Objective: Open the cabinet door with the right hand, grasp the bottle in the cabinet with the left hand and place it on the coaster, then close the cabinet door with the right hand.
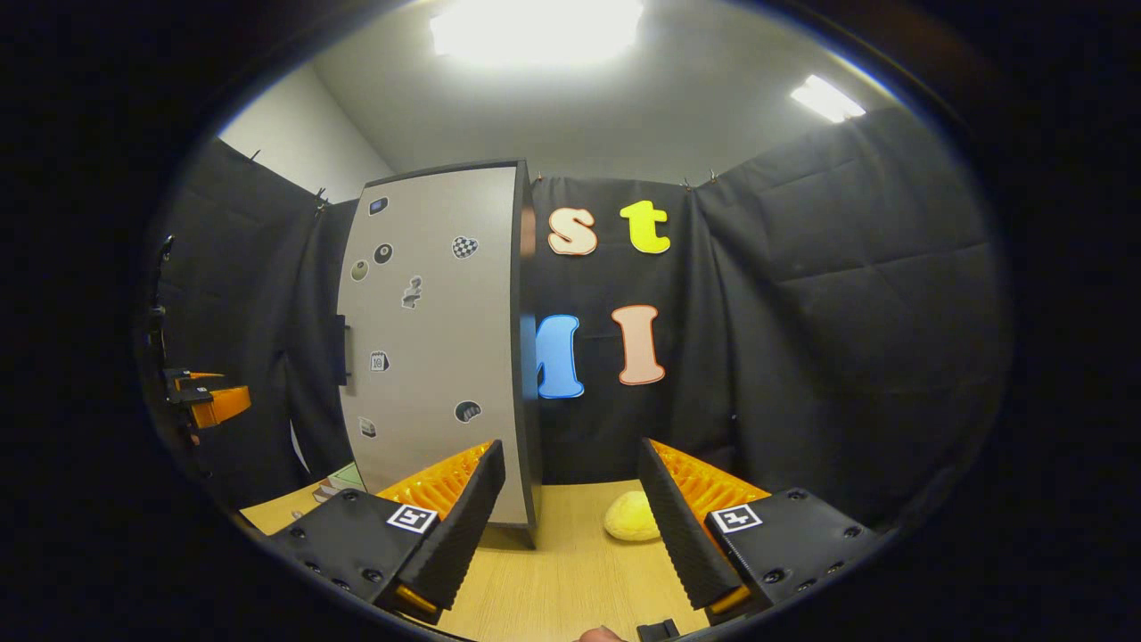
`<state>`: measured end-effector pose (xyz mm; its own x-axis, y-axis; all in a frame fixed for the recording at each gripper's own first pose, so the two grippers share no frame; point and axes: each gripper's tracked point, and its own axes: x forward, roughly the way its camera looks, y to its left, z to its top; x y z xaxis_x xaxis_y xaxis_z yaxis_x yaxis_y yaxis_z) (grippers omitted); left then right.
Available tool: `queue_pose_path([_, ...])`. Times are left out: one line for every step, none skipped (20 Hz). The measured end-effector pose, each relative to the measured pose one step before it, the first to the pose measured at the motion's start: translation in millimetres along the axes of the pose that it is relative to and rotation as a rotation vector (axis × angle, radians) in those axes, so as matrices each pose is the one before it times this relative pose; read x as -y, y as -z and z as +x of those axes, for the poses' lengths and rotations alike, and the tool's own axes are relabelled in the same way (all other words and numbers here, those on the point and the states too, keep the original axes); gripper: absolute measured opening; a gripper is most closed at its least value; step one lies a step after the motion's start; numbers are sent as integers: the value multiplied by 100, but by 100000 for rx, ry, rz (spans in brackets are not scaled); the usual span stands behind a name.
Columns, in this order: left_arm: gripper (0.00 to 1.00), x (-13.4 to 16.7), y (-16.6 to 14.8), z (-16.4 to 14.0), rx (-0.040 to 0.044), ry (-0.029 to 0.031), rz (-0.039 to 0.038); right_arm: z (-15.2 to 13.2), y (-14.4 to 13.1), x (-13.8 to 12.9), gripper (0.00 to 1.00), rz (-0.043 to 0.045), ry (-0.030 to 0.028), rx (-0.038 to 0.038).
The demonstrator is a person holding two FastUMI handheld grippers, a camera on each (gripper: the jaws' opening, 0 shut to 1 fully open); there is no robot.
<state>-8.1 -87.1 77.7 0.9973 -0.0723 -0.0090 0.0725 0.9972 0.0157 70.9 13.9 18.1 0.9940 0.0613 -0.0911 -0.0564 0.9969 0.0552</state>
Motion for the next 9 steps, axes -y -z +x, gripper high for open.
queue_pose_path([89,-176,-38,60,252,217,-346,-44,-177,-89,95,232,163,424])
queue_pose_path([89,53,97,-61,129,283,-227,-18,-75,-97,96,130,12,180])
queue_pose_path([89,11,151,-81,-4,193,-199,-49,50,-136,96,44,-94,-100])
queue_pose_path([89,-143,52,-83,-103,117,-226,-11,-46,-171,96,17,-119,-69])
queue_pose_path([89,-151,135,-58,-159,-27,-168,-36,-78,-216,96,-54,-192,28])
queue_pose_path([89,-176,140,43,-73,-125,-71,68,-112,-191,96,-126,-220,174])
queue_pose_path([91,-225,-12,-11,42,-264,-57,-42,-122,-114,96,-269,-26,267])
queue_pose_path([89,-239,-51,61,82,-314,-162,-27,-67,-180,96,-321,-188,174])
queue_pose_path([89,-246,-88,-112,-31,-145,-255,16,-77,-175,96,-229,-309,211])
